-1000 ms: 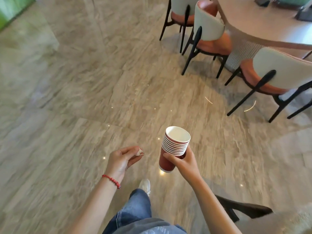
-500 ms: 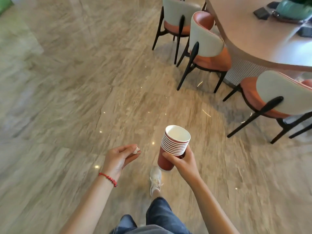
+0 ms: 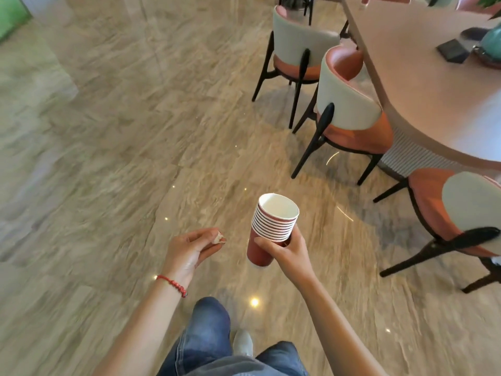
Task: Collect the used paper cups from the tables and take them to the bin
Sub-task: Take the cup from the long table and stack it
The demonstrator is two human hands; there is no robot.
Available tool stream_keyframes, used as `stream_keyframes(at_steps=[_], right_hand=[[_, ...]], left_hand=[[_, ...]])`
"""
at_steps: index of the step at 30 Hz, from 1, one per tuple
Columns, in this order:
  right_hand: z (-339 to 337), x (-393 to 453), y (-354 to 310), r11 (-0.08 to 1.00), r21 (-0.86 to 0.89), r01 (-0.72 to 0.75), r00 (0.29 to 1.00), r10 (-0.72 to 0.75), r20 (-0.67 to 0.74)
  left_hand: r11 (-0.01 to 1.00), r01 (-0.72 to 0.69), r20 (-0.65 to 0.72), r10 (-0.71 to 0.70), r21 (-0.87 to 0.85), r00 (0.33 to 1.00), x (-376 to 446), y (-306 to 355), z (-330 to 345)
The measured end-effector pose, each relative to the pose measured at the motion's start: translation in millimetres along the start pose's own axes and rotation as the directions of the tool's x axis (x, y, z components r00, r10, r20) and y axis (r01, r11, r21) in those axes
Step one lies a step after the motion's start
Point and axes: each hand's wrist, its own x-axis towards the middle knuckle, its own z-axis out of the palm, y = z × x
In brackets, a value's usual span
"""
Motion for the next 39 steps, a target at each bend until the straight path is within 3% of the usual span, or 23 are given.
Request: stream_keyframes(at_steps=[18,30,39], right_hand=[[98,377,-85,1.000,-0.028,-0.013,0.999,0.014,0.036],[121,631,-114,0.999,-0.042,0.006,0.998,-0.004,0.060],[140,851,-178,0.999,-0.036,0.021,0.994,-0.017,0.110]], left_hand=[[1.000,-0.009,-0.007,0.009,0.016,1.000,341,200,58],[1.000,-0.002,-0.016,0.002,0.017,1.000,567,296,122],[0.999,-0.050,-0.040,0.051,0.021,0.998,732,407,183]])
